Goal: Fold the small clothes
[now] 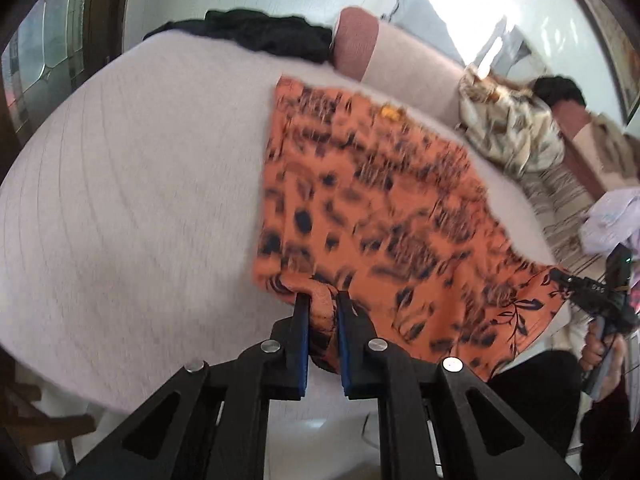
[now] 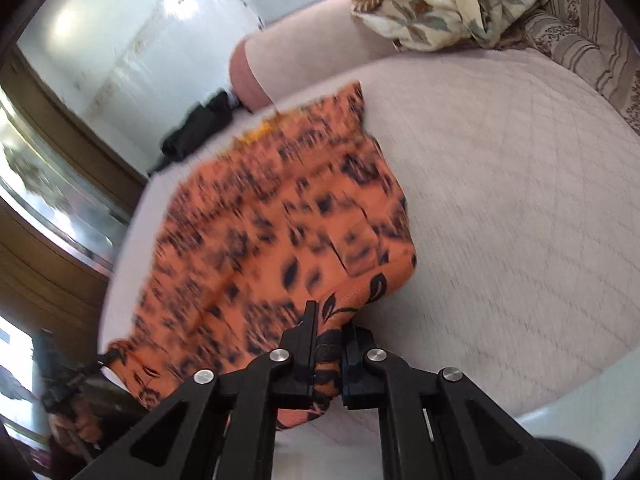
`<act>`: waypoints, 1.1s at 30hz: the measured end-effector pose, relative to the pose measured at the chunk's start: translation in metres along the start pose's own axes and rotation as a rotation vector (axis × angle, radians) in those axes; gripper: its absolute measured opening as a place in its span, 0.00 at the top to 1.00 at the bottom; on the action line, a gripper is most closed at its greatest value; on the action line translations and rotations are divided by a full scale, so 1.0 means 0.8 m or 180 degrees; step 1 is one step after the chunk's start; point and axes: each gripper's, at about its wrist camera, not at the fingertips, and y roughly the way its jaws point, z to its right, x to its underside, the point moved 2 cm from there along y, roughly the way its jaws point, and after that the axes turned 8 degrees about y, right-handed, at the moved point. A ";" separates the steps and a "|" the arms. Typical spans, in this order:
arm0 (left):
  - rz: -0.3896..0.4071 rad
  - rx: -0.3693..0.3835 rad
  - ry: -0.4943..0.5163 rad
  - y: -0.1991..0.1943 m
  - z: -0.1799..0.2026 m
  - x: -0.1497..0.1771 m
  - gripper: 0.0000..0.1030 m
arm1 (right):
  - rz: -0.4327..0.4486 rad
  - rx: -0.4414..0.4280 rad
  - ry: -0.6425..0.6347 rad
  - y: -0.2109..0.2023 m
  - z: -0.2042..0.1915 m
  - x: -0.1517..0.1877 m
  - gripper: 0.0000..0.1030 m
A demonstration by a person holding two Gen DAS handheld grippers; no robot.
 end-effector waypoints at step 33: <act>0.0687 -0.1263 -0.0624 0.130 -0.008 -0.214 0.39 | 0.0613 0.0082 0.0338 0.170 -0.029 -0.305 0.36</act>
